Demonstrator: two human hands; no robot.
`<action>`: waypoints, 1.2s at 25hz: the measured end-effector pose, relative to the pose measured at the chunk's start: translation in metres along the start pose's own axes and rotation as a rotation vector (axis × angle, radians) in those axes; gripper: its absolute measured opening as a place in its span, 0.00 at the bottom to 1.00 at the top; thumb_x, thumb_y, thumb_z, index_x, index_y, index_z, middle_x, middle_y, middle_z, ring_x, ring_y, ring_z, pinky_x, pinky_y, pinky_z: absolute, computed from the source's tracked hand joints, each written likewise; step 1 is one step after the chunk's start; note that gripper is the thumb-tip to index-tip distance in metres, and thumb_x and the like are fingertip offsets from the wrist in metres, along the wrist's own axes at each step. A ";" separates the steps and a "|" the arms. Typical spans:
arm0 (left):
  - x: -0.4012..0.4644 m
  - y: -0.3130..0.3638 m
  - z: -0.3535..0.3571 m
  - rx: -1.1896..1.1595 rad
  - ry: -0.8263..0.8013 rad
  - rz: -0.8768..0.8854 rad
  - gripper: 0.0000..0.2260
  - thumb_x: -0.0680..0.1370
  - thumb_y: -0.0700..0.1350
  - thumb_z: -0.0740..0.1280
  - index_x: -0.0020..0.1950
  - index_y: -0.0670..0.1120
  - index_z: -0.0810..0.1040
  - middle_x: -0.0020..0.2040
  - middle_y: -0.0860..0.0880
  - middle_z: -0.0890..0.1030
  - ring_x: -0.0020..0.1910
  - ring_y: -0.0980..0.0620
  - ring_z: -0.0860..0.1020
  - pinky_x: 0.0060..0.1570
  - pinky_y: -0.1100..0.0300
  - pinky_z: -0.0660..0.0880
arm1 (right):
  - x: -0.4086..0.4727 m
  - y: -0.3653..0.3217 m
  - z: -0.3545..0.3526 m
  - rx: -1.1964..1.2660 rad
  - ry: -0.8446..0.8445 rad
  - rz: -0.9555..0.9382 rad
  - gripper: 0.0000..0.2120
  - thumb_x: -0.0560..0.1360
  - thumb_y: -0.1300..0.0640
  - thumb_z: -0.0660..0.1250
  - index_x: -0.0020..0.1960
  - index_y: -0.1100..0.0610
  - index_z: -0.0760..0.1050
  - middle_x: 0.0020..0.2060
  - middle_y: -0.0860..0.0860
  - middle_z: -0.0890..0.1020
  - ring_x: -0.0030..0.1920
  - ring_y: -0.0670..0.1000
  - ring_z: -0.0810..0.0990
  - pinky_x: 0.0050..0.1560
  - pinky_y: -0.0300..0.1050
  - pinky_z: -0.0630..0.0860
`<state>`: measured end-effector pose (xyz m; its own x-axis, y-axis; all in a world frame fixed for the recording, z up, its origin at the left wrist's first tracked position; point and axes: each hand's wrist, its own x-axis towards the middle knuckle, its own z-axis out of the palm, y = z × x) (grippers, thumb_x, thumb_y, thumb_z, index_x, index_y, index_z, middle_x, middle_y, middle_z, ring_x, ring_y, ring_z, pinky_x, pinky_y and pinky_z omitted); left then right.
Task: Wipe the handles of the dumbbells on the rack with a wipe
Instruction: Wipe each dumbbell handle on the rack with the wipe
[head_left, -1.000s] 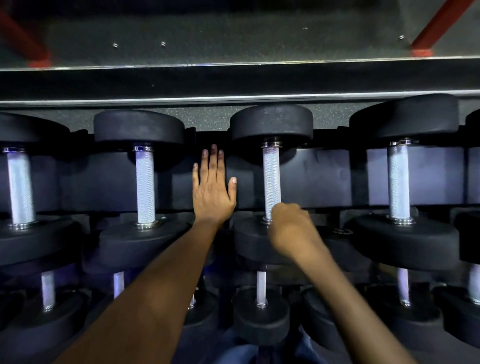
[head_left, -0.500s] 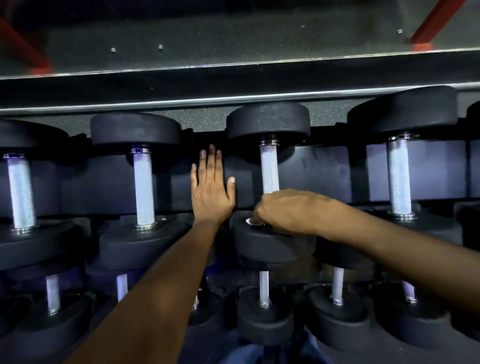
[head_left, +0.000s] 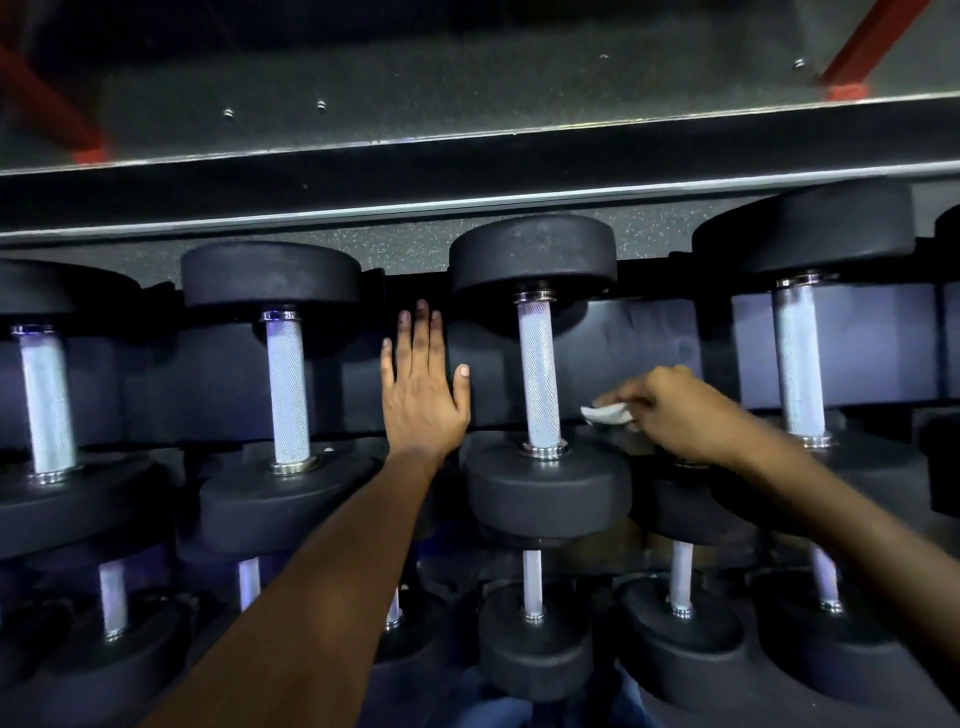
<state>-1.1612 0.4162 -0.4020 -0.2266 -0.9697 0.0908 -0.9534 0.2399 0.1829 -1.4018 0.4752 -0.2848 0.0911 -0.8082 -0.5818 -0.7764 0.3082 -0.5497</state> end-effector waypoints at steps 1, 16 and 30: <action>0.001 0.000 0.000 0.003 0.002 -0.002 0.29 0.79 0.52 0.52 0.78 0.40 0.57 0.79 0.43 0.56 0.78 0.45 0.53 0.75 0.49 0.46 | 0.010 -0.005 0.012 0.274 -0.031 0.100 0.17 0.74 0.71 0.58 0.52 0.57 0.81 0.50 0.57 0.83 0.47 0.51 0.82 0.49 0.39 0.74; 0.000 -0.001 0.001 0.016 0.014 0.003 0.29 0.79 0.52 0.52 0.78 0.39 0.57 0.79 0.43 0.56 0.78 0.45 0.52 0.75 0.48 0.47 | 0.047 0.002 0.035 0.845 -0.491 -0.001 0.18 0.66 0.76 0.68 0.52 0.62 0.75 0.43 0.52 0.84 0.44 0.48 0.82 0.50 0.36 0.78; 0.001 -0.001 0.002 0.018 0.007 -0.005 0.30 0.78 0.52 0.53 0.77 0.39 0.57 0.79 0.43 0.56 0.78 0.45 0.53 0.75 0.47 0.49 | 0.031 -0.023 0.031 0.921 0.050 0.303 0.07 0.73 0.74 0.63 0.42 0.66 0.77 0.33 0.55 0.81 0.29 0.45 0.80 0.32 0.35 0.79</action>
<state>-1.1605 0.4150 -0.4039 -0.2209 -0.9704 0.0973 -0.9579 0.2346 0.1654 -1.3614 0.4589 -0.3083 -0.0754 -0.6437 -0.7615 0.0317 0.7618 -0.6471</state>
